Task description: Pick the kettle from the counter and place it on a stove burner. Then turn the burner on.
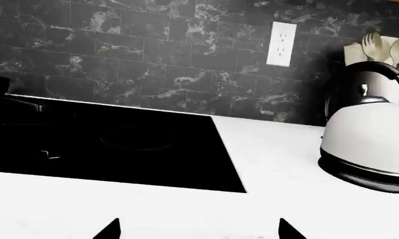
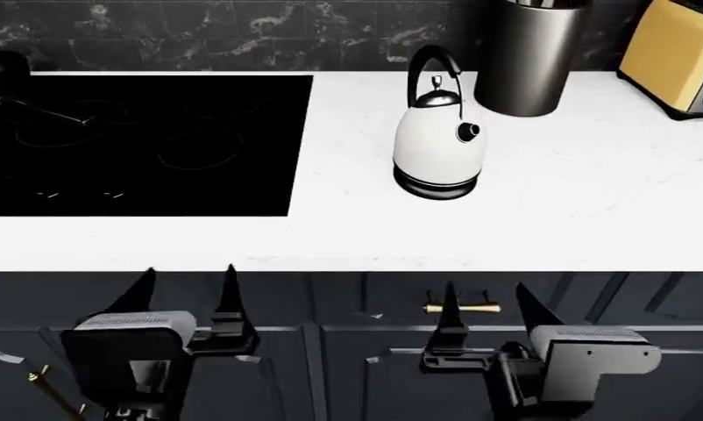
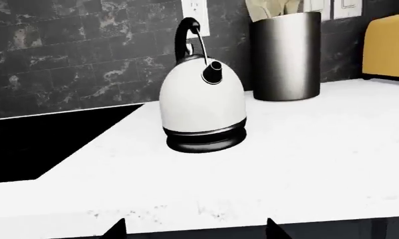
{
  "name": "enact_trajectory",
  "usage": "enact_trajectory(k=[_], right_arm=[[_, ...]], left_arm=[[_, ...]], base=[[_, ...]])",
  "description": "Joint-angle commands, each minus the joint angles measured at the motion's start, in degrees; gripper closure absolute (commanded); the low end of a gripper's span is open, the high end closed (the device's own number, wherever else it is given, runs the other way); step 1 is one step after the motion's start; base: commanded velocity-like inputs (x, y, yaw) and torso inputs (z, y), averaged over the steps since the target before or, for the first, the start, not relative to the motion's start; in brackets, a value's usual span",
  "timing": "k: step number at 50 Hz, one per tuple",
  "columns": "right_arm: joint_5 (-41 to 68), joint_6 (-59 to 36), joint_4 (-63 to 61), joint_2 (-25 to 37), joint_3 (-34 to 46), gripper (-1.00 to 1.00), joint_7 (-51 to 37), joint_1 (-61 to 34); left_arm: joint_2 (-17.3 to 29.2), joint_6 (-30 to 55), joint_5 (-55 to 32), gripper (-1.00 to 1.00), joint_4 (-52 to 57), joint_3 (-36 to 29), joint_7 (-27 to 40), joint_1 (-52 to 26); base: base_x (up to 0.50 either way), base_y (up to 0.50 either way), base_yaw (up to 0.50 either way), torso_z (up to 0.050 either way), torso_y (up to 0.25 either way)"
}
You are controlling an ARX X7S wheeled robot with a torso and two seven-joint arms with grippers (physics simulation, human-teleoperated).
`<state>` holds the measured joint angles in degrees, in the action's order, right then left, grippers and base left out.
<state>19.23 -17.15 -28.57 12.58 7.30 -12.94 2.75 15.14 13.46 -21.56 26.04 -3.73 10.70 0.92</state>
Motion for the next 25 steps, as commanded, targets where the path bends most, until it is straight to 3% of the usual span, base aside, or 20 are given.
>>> enact_trajectory(k=[1, 4, 6, 11, 16, 25], right_arm=[[22.8, -24.4, -31.4, 15.0, -3.4, -1.0, -18.0, -6.3], [39.0, -16.3, -31.4, 33.7, 8.3, -1.0, -38.8, -18.4], [45.2, -12.3, -31.4, 39.3, 13.7, -1.0, -44.9, -25.2], [50.2, -3.7, -31.4, 47.4, 24.4, -1.0, -51.9, -35.2], [50.6, 4.4, -31.4, 54.9, 36.1, -1.0, -55.7, -43.3], [49.4, 10.2, -31.1, 58.0, 44.9, -1.0, -57.1, -48.9]], left_arm=[[12.4, 23.7, -16.8, -1.0, 25.4, 9.6, 7.1, -7.2], [15.5, 28.9, -21.8, -1.0, 27.1, 12.3, 9.4, -12.0], [16.6, 32.7, -26.9, -1.0, 28.2, 14.1, 12.2, -14.6], [19.6, 35.9, -32.6, -1.0, 29.5, 16.7, 14.1, -17.6], [20.5, 35.6, -32.0, -1.0, 29.1, 17.5, 14.2, -17.4], [20.8, 35.9, -33.0, -1.0, 29.7, 17.4, 15.6, -18.6]], base=[[0.0, 0.0, 0.0, 0.0, 0.0], [0.0, 0.0, 0.0, 0.0, 0.0], [0.0, 0.0, 0.0, 0.0, 0.0], [0.0, 0.0, 0.0, 0.0, 0.0], [0.0, 0.0, 0.0, 0.0, 0.0], [0.25, 0.0, 0.0, 0.0, 0.0]])
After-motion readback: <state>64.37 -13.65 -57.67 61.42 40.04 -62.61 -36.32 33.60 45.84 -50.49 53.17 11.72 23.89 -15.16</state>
